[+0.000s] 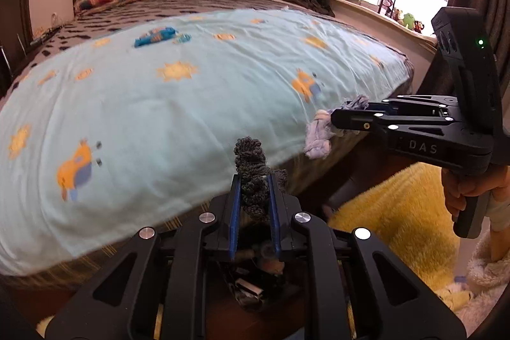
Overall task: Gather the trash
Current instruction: 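Lower the cloth and scrunchie into the black bin and open both grippers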
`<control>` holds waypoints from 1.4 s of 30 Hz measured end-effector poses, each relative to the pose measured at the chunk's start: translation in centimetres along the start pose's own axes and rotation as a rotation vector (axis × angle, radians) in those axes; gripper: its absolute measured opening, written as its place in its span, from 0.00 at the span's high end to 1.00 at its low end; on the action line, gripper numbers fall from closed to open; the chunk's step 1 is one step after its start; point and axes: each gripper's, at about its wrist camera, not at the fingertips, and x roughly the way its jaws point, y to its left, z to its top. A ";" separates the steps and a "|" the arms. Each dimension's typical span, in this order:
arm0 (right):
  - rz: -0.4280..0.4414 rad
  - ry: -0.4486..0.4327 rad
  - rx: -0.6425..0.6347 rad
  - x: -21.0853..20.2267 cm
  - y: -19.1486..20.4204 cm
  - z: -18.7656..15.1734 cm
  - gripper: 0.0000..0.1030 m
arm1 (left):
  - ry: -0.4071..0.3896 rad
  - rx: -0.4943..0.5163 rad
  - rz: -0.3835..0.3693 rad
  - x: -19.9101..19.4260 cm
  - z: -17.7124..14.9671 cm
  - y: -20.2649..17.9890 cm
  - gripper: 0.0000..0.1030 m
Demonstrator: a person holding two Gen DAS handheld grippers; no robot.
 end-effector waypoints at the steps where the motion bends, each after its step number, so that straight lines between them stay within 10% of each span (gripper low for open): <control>1: 0.002 0.013 0.006 0.2 0.0 -0.8 0.78 | 0.015 -0.001 -0.011 0.1 -0.8 -0.3 0.86; 25: -0.040 0.285 0.195 11.3 -0.7 -11.5 0.78 | 0.321 -0.081 -0.022 11.7 -11.7 0.7 0.86; 42: -0.005 0.331 0.261 14.1 -1.7 -11.5 0.65 | 0.369 -0.091 -0.027 13.8 -12.0 0.5 0.82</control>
